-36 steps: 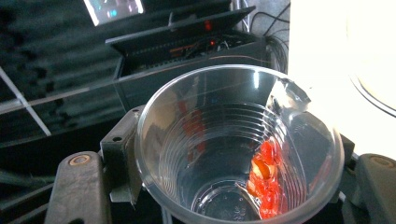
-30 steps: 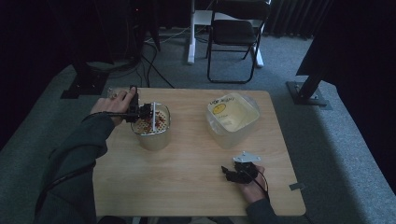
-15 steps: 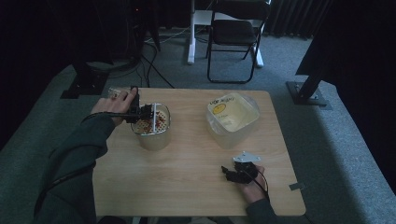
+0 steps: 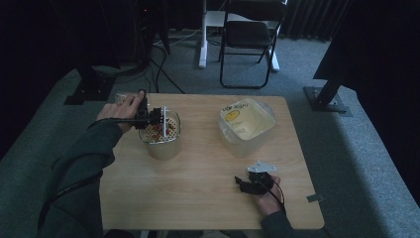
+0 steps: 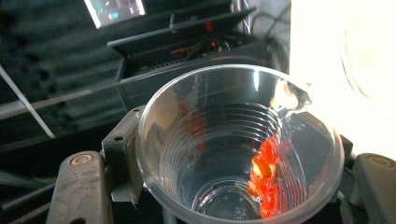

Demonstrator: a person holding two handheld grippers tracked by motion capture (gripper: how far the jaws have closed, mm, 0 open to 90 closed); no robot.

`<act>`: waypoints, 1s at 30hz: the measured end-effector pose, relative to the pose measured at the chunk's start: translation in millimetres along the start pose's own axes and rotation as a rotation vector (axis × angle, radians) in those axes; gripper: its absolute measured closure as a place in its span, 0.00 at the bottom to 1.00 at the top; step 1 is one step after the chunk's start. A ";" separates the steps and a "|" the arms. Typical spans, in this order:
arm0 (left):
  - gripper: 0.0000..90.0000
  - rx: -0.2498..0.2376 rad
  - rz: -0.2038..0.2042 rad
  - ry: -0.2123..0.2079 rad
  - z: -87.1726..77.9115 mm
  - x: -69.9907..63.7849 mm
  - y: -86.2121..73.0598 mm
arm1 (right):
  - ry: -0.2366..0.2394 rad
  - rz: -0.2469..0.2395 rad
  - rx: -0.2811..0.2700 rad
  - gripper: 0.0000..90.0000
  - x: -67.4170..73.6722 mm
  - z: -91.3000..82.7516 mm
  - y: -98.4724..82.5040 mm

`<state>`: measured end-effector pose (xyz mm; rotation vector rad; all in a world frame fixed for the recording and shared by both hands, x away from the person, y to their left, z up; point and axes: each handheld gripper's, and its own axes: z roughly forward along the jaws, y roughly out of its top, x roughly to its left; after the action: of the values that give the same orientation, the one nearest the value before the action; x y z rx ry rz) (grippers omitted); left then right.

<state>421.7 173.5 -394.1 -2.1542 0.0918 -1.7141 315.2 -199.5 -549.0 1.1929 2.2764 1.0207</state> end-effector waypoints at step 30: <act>0.33 -0.137 -0.481 -0.245 0.2 28.6 -22.7 | 0.000 -0.001 -0.001 0.36 -0.2 0.2 0.1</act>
<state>424.9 186.3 -360.1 -2.6282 -0.4185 -1.6984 315.5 -199.5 -549.0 1.1909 2.2762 1.0208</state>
